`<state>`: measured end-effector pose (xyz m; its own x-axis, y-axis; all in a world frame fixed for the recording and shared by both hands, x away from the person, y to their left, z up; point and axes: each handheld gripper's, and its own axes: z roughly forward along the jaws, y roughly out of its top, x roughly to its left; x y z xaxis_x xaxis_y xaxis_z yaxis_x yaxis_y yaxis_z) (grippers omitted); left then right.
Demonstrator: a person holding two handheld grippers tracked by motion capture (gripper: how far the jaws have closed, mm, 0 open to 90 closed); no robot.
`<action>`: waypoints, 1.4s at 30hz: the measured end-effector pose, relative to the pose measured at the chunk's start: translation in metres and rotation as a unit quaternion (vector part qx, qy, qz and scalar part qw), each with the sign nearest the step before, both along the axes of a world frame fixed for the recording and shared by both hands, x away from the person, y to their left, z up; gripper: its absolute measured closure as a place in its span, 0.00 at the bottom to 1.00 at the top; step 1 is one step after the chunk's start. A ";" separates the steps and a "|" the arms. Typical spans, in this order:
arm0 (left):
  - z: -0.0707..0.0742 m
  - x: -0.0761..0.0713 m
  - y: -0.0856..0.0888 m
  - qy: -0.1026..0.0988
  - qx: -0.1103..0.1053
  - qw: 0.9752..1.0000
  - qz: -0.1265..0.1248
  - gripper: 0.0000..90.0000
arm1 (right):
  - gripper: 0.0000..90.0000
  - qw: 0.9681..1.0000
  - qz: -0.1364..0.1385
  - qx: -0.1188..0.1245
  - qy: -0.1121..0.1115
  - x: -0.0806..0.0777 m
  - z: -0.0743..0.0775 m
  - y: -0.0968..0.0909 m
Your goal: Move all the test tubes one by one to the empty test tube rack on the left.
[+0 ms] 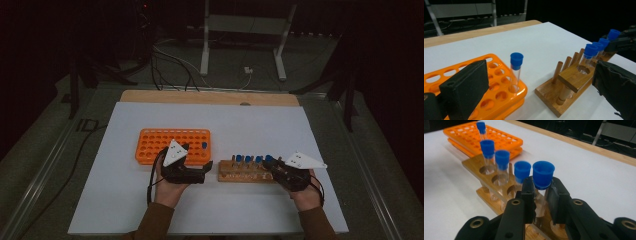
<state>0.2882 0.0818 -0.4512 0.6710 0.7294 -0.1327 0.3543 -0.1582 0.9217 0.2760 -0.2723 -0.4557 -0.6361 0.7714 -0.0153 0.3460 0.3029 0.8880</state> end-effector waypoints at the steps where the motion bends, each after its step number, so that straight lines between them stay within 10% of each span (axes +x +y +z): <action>1: 0.000 0.000 0.000 0.000 0.001 1.000 -0.001 0.02 | 0.86 1.000 -0.001 0.003 0.001 0.000 0.001 0.000; 28: 0.005 -0.005 -0.012 0.001 -0.001 0.999 -0.036 0.02 | 0.86 0.997 -0.010 0.072 -0.023 -0.011 0.041 -0.018; 42: 0.010 -0.009 -0.020 -0.005 -0.002 0.999 -0.054 0.02 | 0.86 0.996 0.044 0.072 -0.009 -0.018 0.045 -0.001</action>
